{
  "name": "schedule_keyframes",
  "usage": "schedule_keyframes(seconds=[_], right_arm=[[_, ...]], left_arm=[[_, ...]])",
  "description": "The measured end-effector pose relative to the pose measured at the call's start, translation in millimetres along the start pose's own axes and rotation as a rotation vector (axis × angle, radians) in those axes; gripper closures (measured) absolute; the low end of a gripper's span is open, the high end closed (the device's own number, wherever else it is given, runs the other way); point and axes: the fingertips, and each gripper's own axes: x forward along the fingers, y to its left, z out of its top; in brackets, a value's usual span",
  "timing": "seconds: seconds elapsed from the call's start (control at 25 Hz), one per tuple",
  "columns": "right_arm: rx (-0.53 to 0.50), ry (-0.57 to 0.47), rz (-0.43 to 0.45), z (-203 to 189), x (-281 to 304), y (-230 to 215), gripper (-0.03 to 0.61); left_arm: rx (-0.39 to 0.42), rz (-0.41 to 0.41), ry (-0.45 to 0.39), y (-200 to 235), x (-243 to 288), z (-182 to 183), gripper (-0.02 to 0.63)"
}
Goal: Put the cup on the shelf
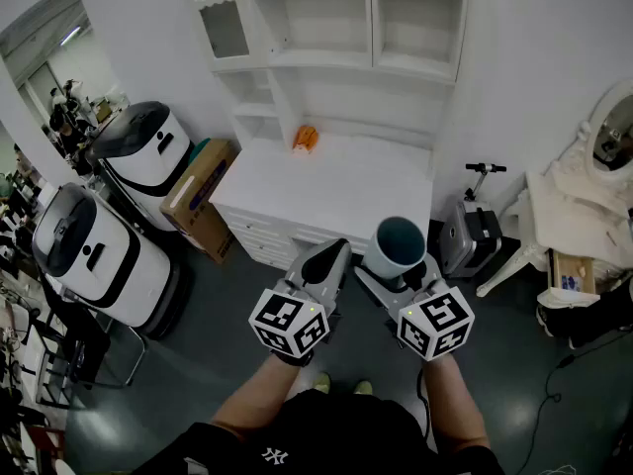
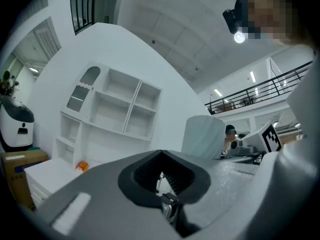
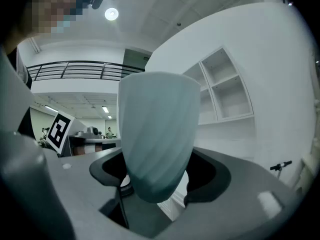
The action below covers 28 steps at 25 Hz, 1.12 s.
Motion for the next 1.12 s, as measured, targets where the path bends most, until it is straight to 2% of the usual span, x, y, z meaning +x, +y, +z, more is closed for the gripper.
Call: schedule_keyframes(seconds=[0.4,0.64,0.88,1.12], right_arm=[[0.006,0.017,0.019,-11,-15,-12,0.213],[0.010,0.024,0.030,-15,-10,-15,0.213],[0.013,0.060,0.044,-21,12,-24,0.210],[0.006,0.084,0.036,-16,60,-44,0.209]], left_arm=[[-0.001,0.028,0.006,-16,7,-13,0.614],[0.001,0.038,0.025,-10,11,-20,0.614],[-0.013,0.044,0.023,13,24,-22,0.614],[-0.015,0.049,0.015,60,47,-15,0.614]])
